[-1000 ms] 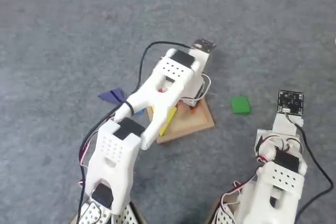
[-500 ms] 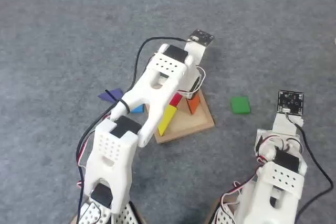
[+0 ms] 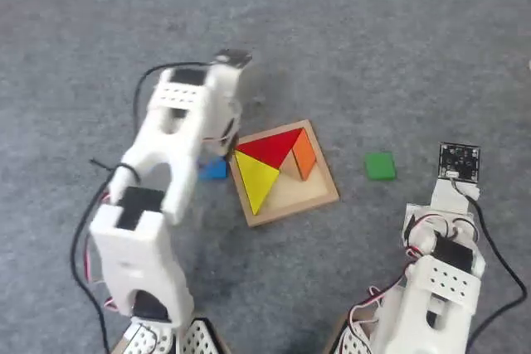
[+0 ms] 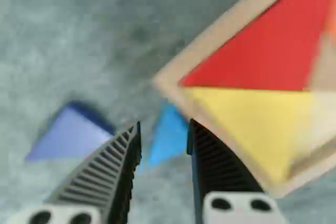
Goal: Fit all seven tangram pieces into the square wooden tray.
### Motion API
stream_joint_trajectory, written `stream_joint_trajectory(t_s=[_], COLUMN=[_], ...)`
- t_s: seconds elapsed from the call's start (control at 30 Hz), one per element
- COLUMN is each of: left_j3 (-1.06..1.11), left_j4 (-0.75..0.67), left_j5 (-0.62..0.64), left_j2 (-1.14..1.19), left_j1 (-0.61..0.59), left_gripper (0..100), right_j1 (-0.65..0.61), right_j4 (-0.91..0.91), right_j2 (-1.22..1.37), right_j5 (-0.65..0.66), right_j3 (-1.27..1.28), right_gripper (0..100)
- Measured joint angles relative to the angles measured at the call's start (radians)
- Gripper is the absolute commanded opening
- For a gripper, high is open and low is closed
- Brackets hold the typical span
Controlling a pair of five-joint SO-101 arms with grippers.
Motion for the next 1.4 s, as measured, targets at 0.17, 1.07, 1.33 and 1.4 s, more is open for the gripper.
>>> stream_joint_trajectory(t_s=[0.17, 1.07, 1.33, 1.4], left_j3=[0.13, 0.594, 0.594, 0.594], left_j4=[-0.06, -0.528, -0.528, -0.528], left_j5=[-0.074, 0.137, 0.137, 0.137], left_j2=[-0.083, -0.44, -0.44, -0.44], left_j1=[-0.133, -0.253, -0.253, -0.253], left_gripper=[14, 15, 15, 15], right_j1=[0.0, -0.347, -0.345, -0.345], right_j4=[0.0, 0.331, 0.341, 0.341], right_j2=[0.0, 1.128, 1.315, 1.344], right_j5=[0.031, 0.127, 0.123, 0.123], right_j3=[0.0, -1.091, -1.234, -1.255], right_gripper=[0.7, 19.4, 19.7, 19.8])
